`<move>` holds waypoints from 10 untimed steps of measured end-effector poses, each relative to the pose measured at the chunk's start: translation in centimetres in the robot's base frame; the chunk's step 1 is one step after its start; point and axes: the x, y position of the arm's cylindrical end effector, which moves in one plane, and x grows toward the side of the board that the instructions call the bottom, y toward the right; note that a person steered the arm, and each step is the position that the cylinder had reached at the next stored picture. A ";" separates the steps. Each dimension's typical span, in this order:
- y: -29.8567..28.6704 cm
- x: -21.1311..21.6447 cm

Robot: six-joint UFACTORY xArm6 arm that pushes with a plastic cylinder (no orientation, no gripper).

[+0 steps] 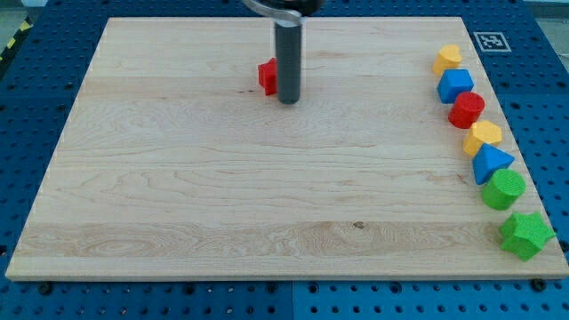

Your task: Move the red star towards the top center of the board

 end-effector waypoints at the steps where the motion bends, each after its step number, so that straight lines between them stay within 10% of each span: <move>1: 0.6 0.1; 10: -5.6 -5.6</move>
